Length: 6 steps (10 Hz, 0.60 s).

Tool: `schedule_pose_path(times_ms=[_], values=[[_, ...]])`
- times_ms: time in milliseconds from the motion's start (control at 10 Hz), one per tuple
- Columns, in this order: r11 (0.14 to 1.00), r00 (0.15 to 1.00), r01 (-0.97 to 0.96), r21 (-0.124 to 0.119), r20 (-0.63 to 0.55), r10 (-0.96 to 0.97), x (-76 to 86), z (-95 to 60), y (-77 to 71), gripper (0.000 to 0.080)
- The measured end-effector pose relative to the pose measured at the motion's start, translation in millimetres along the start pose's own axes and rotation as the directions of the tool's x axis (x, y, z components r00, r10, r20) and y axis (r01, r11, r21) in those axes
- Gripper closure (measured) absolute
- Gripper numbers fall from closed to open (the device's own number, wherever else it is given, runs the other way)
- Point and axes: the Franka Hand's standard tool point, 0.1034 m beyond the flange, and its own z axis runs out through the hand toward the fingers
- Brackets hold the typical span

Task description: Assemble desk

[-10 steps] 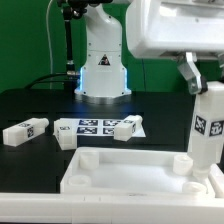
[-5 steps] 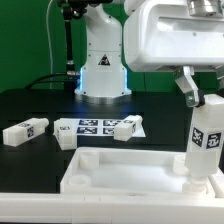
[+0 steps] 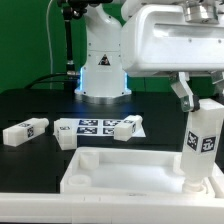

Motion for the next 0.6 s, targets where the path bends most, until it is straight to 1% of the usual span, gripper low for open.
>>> schedule_pose_path(times_ms=[300,600], values=[[1.0,1.0,0.003,0.004,0.005,-0.003,-1.8,3.1,-3.7,0.0504],[1.0,1.0,0.006,0.01,0.013,-0.006,-7.4,11.2,-8.6,0.0504]])
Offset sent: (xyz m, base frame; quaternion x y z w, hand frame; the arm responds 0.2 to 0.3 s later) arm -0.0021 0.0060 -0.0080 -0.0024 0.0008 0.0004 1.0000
